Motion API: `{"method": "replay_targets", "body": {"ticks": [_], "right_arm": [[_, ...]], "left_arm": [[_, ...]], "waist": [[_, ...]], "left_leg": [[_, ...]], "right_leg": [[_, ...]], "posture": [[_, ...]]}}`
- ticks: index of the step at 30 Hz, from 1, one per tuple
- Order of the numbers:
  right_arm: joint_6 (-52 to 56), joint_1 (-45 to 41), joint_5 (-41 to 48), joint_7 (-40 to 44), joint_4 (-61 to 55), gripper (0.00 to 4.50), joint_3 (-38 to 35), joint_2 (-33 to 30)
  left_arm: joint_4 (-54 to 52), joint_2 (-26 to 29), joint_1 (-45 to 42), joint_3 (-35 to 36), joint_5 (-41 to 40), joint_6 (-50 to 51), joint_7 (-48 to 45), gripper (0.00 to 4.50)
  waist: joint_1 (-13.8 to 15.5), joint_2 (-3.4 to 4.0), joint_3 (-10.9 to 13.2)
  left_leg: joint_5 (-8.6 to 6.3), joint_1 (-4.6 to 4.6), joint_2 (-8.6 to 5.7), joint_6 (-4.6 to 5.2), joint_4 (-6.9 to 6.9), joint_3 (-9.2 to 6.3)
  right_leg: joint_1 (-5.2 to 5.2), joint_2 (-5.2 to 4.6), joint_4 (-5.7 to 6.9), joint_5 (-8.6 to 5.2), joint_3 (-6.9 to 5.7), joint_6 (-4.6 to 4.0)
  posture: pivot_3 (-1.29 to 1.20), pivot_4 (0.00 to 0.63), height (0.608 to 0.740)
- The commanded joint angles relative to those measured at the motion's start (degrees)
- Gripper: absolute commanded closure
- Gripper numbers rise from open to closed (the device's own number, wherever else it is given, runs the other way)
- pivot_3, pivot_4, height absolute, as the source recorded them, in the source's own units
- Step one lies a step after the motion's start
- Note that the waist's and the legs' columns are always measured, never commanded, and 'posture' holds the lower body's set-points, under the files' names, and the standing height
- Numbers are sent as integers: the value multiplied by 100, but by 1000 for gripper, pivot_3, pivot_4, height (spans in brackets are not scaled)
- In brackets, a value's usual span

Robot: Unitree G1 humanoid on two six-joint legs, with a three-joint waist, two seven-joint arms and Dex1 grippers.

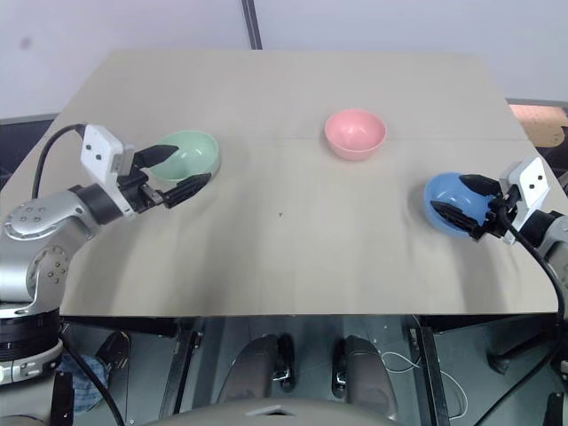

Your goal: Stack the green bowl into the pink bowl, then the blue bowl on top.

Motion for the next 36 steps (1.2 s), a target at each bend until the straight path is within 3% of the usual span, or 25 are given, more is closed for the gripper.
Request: {"method": "replay_targets", "body": {"ticks": [1, 6, 13, 19, 33, 36], "right_arm": [[178, -357, -485, -417, -30, 55, 302, -244], [192, -1864, -937, -480, 115, 55, 1343, 82], [-49, -3376, -1639, -350, 787, 55, 2520, 755], [-377, -4548, -2636, -361, 2133, 55, 3497, 1335], [-2012, -6470, -4439, -826, 5735, 55, 4610, 2590], [-2135, -6586, -4569, -797, 6076, 964, 4611, 2771]], "left_arm": [[-96, 127, 2, 293, -314, 1, -229, 0], [-203, 237, 164, 397, -515, 20, -448, 0], [-349, 295, 291, 451, -846, 164, -591, 0], [-416, 293, 357, 434, -857, 167, -577, 0], [-456, 331, 436, 492, -1004, 171, -619, 0], [-470, 329, 441, 485, -1002, 172, -615, 0]], "waist": [[-22, 0, 0], [-128, 4, 1], [-57, 2, 0], [-67, 3, 1], [-106, 5, 2], [-113, 5, 2]], "left_leg": [[0, 0, 0, 0, 2, 0], [0, 9, 4, -1, 7, 8], [4, -7, 3, -7, 9, 0], [4, -7, 3, -7, 13, -1], [4, -8, 2, -7, 13, 2], [5, -7, 3, -8, 12, 2]], "right_leg": [[0, 0, 2, 0, 1, 0], [-3, 3, 13, 0, 11, 1], [-5, 1, 5, 11, 2, -21], [-5, 1, 7, 12, -1, -23], [-6, -2, 11, 13, -1, -26], [-6, -2, 11, 13, -1, -26]], "posture": [[0, 150, 739], [0, 150, 739], [0, 150, 739], [0, 150, 739], [0, 150, 739], [0, 150, 739]]}}
